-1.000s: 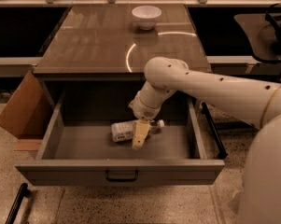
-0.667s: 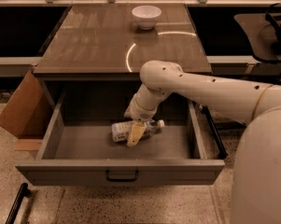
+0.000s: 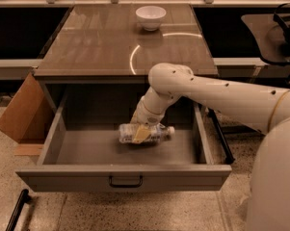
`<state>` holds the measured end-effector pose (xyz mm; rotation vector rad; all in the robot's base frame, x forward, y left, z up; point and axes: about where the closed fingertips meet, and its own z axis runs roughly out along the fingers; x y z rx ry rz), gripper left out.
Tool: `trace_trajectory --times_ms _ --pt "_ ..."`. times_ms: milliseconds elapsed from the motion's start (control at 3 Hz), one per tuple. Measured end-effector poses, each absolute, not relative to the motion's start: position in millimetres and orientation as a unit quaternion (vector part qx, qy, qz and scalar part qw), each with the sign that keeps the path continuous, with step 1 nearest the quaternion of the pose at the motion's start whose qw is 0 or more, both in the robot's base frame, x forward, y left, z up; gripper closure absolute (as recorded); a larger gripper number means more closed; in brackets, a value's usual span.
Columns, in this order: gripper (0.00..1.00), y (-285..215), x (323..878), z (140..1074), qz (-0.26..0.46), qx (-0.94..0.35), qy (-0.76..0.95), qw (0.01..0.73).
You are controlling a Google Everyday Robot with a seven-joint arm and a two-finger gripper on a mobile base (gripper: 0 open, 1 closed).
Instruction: Pick blue plastic bottle from top drawer and place on counter
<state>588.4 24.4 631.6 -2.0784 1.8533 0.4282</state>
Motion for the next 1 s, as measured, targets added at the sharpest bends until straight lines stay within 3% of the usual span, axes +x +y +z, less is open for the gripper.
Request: trace_trajectory --times_ms 333,1000 --pt "0.95 -4.6 587.7 677.9 0.119 -0.720 0.650 0.212" --pt "1.00 -103.4 597.7 793.5 0.058 -0.694 0.648 0.307"
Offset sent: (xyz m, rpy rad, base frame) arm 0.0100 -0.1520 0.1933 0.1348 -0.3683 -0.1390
